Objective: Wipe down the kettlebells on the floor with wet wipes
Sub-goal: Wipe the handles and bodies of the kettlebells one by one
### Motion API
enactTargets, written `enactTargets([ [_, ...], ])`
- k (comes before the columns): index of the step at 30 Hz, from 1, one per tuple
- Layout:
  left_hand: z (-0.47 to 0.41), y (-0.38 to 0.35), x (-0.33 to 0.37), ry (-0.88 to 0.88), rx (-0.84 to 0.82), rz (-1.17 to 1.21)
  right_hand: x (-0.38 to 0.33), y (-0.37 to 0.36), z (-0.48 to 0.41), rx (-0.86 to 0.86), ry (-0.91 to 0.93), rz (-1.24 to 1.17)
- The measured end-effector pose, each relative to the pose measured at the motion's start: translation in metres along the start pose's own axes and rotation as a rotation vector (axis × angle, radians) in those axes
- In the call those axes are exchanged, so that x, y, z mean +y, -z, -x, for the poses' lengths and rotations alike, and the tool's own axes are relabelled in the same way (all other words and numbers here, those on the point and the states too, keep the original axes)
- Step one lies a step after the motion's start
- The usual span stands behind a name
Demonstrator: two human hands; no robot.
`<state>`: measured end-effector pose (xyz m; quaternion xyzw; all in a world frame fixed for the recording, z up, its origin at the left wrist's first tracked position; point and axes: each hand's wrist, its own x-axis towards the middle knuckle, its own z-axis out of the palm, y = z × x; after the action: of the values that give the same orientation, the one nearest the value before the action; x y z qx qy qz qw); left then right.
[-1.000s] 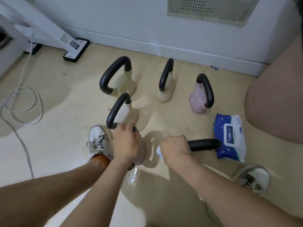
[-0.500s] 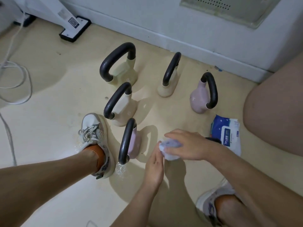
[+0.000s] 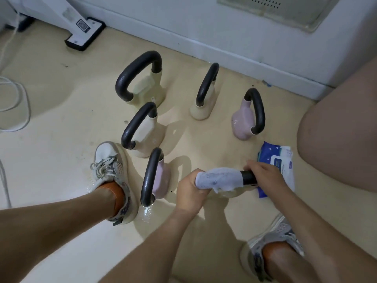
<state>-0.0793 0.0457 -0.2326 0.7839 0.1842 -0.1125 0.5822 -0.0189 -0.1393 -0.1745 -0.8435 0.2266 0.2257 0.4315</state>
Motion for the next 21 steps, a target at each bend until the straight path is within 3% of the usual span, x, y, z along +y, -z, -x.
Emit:
enactTargets([
  [3, 0.016, -0.029, 0.014, 0.125, 0.318, 0.254, 0.01, -0.012, 0.002, 0.128, -0.138, -0.257],
  [6, 0.023, -0.034, 0.015, 0.137, 0.383, 0.272, 0.01, -0.018, 0.002, 0.121, -0.261, -0.425],
  [9, 0.022, -0.018, 0.001, -0.014, 0.208, -0.068, -0.001, -0.016, -0.006, 0.096, -0.317, -0.303],
  [11, 0.021, -0.009, -0.001, -0.09, 0.014, -0.265, -0.013, -0.016, -0.013, 0.09, -0.258, -0.223],
  [14, 0.028, -0.011, 0.022, -0.083, -0.308, -0.377, -0.027, -0.019, -0.02, 0.023, -0.127, -0.101],
  [16, 0.03, -0.019, 0.036, -0.016, -0.396, -0.304, -0.032, -0.022, -0.024, -0.034, -0.047, -0.067],
  [18, 0.027, -0.021, 0.049, 0.164, -0.475, -0.105, -0.037, -0.028, -0.023, -0.075, 0.008, -0.054],
  [21, 0.013, -0.018, 0.06, 0.326, -0.487, 0.054, -0.04, -0.03, -0.026, -0.099, 0.057, -0.03],
])
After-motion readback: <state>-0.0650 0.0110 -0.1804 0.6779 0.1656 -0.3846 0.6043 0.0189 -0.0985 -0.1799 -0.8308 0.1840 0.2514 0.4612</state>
